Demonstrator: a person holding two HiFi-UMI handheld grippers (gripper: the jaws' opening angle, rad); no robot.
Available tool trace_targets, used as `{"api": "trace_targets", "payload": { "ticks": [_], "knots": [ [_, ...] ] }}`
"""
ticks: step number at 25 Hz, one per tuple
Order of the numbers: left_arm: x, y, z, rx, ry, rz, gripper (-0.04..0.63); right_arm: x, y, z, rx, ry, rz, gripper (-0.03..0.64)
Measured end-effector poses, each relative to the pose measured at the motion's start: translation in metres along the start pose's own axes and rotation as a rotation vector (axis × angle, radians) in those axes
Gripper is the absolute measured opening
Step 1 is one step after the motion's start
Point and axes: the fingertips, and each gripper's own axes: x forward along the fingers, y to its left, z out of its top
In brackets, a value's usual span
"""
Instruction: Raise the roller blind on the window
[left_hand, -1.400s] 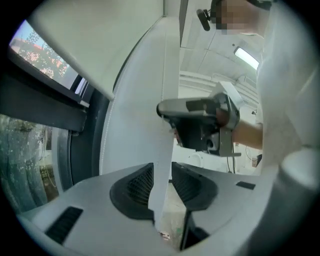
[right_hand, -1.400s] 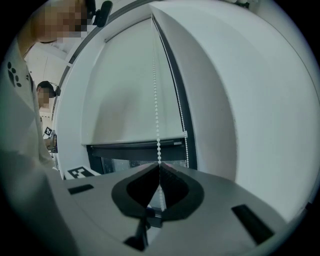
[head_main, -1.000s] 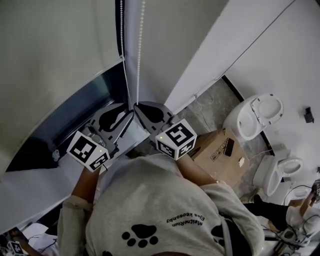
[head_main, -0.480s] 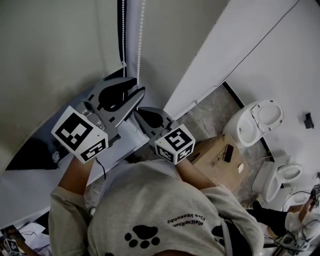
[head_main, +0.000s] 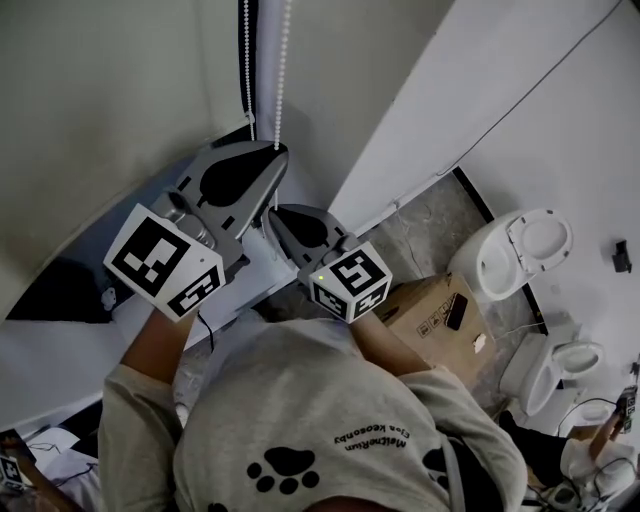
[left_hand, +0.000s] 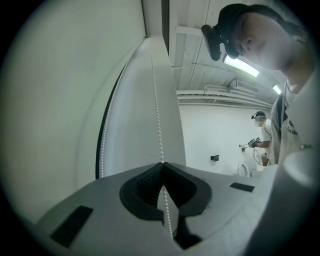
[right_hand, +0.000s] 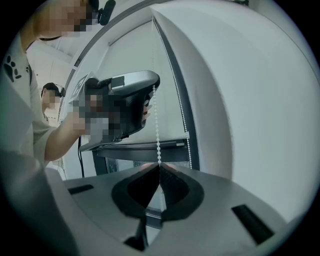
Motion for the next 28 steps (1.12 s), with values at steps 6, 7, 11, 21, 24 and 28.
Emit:
{"api": "trace_targets", "payload": {
  "ticks": [6,7,11,21,24,28],
  "knots": [
    [-0.006,0.003,-0.014,0.006,0.007,0.077,0.009,0.005,0.002,-0.014,-0.039,0.031,-0.016,0.011],
    [-0.008,0.004,-0.018,0.002,0.006,0.091,0.009,0.005,0.001,-0.019,-0.044,0.036,-0.025,0.011],
    [-0.009,0.004,-0.036,0.005,0.013,0.143,0.009,0.008,-0.005,-0.035,-0.082,0.06,-0.065,0.011],
    [-0.011,0.015,-0.078,-0.009,0.019,0.279,0.009,0.023,-0.013,-0.071,-0.094,0.091,-0.122,0.011],
    [-0.013,0.016,-0.085,-0.005,0.02,0.309,0.009,0.026,-0.014,-0.077,-0.1,0.103,-0.142,0.011],
    [-0.01,0.02,-0.109,-0.041,0.054,0.324,0.008,0.03,-0.02,-0.099,-0.066,0.143,-0.17,0.011]
  ]
}}
